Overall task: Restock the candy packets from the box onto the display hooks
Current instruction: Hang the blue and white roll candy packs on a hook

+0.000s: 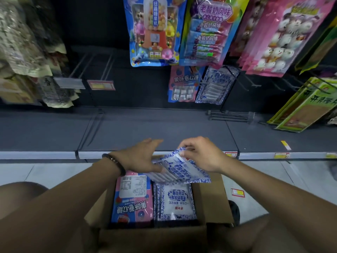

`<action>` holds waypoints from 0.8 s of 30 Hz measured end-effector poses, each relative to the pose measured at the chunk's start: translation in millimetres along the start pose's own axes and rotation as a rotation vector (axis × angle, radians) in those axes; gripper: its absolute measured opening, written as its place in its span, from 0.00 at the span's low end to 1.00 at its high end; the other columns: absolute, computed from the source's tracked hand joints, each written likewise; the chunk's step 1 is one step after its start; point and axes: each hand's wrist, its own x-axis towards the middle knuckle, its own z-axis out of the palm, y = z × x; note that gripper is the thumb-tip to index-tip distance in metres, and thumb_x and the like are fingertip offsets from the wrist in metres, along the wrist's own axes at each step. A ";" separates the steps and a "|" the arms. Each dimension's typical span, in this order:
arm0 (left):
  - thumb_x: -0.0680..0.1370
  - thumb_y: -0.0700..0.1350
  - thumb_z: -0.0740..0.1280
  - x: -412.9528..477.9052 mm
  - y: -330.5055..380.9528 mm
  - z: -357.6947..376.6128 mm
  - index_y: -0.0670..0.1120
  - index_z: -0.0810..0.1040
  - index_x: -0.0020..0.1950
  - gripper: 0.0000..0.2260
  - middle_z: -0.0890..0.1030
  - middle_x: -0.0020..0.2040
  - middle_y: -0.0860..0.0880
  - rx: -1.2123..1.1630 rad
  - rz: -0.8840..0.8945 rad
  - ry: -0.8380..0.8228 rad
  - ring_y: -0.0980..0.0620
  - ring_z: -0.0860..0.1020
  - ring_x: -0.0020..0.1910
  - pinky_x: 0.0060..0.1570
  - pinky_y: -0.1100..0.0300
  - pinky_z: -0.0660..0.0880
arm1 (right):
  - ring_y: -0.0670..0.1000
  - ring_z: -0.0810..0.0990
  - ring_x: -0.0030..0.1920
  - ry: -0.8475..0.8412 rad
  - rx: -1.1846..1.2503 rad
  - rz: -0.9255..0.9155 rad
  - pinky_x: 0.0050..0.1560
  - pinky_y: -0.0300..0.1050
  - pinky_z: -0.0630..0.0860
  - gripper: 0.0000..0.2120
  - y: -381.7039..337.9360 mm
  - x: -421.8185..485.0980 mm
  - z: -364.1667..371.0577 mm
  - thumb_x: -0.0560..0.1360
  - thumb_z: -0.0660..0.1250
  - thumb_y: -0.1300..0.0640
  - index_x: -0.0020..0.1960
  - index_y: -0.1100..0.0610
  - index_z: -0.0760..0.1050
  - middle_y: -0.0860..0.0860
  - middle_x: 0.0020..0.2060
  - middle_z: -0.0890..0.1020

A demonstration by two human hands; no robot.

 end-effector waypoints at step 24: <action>0.82 0.63 0.66 92.4 95.5 -28.3 0.44 0.86 0.58 0.23 0.89 0.54 0.48 -0.932 -0.025 0.301 0.47 0.87 0.55 0.65 0.44 0.79 | 0.55 0.76 0.38 0.314 0.726 0.259 0.31 0.42 0.68 0.18 112.2 -6.6 -118.5 0.83 0.69 0.49 0.54 0.66 0.82 0.58 0.43 0.85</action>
